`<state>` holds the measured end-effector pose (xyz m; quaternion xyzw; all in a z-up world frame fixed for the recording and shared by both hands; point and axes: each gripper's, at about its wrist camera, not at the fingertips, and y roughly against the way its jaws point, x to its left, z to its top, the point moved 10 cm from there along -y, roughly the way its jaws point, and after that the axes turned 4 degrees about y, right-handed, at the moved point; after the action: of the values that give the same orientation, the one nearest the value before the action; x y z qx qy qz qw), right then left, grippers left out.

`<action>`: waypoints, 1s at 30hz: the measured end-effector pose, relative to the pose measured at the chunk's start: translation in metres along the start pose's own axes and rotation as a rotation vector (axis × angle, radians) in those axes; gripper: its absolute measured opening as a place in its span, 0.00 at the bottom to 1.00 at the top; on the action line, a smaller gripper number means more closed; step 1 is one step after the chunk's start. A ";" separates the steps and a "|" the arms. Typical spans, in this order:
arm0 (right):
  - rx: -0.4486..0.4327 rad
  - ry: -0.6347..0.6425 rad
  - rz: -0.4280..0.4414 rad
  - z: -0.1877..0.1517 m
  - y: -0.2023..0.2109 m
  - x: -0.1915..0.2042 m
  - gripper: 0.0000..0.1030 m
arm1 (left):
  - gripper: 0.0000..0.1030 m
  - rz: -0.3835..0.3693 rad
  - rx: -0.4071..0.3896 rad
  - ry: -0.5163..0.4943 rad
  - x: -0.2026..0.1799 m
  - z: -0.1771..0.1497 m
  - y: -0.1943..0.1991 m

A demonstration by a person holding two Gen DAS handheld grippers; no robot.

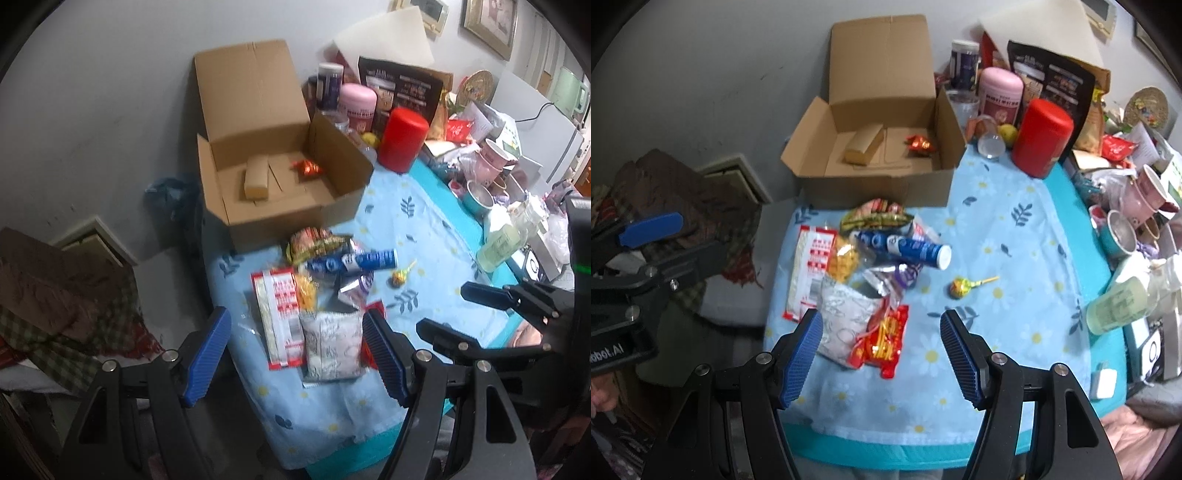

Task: Organize snacks
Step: 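Grasp the white pastry bag with the left tool while the right tool grasps a red packet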

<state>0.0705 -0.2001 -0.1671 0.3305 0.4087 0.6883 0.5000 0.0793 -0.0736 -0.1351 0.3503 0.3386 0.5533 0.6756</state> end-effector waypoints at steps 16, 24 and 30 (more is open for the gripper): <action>0.161 0.017 0.061 -0.037 -0.086 0.002 0.67 | 0.71 0.013 0.102 0.066 0.013 -0.059 -0.054; 0.205 0.004 0.098 -0.043 -0.125 -0.003 0.61 | 0.72 -0.004 0.140 0.052 0.003 -0.060 -0.079; 0.264 -0.014 0.078 -0.052 -0.142 -0.017 0.60 | 0.72 -0.063 0.176 0.061 -0.009 -0.059 -0.101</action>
<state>0.0895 -0.2050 -0.3180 0.4140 0.4789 0.6451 0.4279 0.0793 -0.0913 -0.2514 0.3805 0.4171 0.5105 0.6486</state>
